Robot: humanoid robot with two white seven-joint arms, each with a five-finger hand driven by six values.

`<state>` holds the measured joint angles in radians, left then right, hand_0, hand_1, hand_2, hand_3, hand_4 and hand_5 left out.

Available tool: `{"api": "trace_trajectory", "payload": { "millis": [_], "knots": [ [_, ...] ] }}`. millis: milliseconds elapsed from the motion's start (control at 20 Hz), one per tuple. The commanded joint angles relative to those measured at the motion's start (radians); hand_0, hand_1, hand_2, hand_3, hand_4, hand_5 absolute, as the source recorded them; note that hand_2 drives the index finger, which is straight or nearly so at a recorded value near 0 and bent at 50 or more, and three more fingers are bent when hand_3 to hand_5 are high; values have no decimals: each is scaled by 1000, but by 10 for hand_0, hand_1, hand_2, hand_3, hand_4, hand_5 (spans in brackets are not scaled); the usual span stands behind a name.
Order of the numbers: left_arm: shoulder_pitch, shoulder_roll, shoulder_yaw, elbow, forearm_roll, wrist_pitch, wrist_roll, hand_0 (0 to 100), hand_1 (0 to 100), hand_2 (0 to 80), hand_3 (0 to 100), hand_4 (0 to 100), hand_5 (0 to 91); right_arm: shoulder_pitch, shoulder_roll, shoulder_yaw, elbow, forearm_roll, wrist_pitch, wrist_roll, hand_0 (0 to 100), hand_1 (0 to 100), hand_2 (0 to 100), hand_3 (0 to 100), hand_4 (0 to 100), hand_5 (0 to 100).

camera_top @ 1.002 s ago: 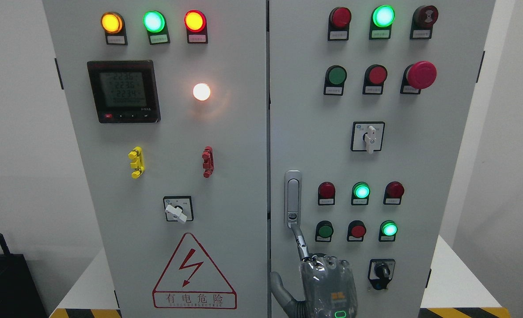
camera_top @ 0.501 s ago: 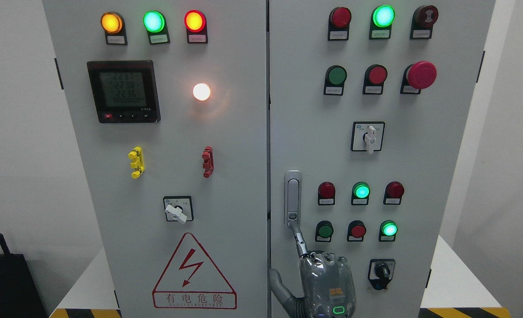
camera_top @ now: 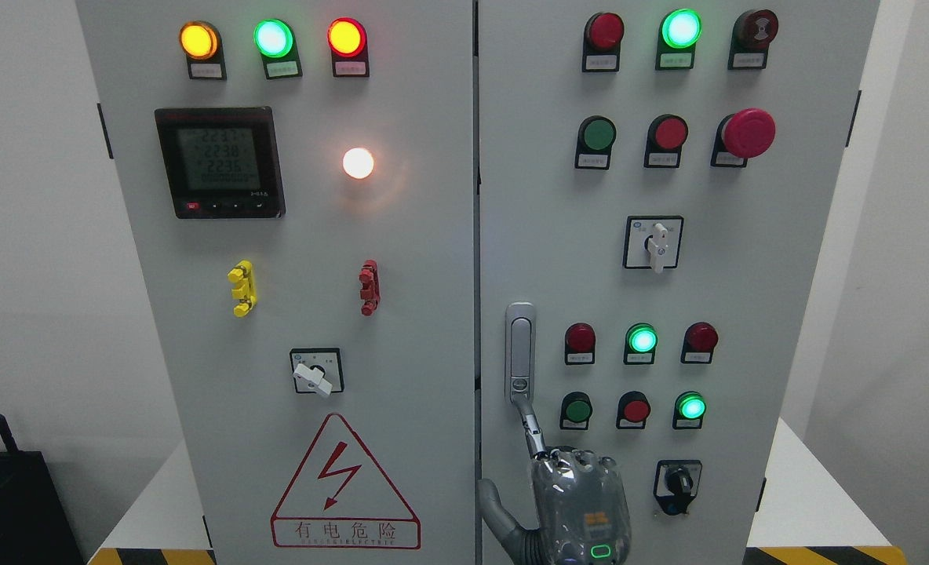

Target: Release door handle

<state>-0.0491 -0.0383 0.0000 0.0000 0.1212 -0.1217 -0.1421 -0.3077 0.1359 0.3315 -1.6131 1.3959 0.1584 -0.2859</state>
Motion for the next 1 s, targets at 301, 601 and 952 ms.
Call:
{"api": "trace_trajectory", "payload": {
  "millis": [301,601,952],
  "knots": [
    [0,0,11,17,0,1,-1,120,389,0,0,0,0,4,1,-17,9,0,3,19,349,353,8,1000,1000,1000],
    [0,0,11,17,0,1,-1,120,389,0,0,0,0,19,1,-17,9,0,1,19,350,354,22,1000,1000,1000],
    [0,0,11,17,0,1,-1,120,389,0,0,0,0,19,1,-17,9,0,0,21,350,354,33,1000,1000,1000]
  ]
}}
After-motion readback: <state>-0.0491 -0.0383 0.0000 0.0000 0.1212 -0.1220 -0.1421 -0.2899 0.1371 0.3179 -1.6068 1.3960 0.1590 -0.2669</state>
